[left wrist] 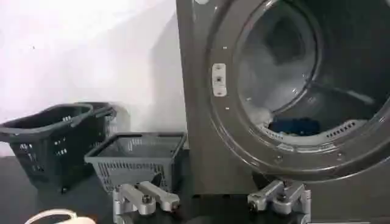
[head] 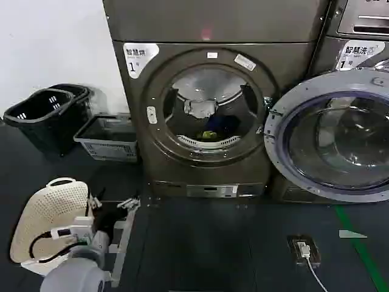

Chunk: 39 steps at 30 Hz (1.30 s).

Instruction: Grasp the clothes from the dryer.

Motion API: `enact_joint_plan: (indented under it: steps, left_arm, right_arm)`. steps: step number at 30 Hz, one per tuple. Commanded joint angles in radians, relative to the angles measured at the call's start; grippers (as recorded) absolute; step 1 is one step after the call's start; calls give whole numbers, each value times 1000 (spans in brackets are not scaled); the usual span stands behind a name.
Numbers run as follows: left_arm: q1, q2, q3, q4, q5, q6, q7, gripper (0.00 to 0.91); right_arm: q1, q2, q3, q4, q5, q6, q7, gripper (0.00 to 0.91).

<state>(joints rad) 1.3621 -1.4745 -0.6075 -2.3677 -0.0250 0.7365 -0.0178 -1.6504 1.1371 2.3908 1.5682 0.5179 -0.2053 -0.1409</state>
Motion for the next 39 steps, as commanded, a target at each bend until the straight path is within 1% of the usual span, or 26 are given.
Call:
enact_joint_plan:
  steps: [1,2,7,39]
  left_arm:
    - [5,1,-3,-3,4,49,3,907]
    - [5,1,-1,-2,5,49,4,907]
    - [6,1,2,-3,12,49,8,907]
    - [9,10,-7,-6,13,49,14,907]
  right_arm:
    - [3,6,-18,4,43,15,18,907]
    - [3,7,-20,5,56,19,24,907]
    - [0,6,-19,-11,54,56,25,907]
    - [0,1,-22,-22,56,51,39,907]
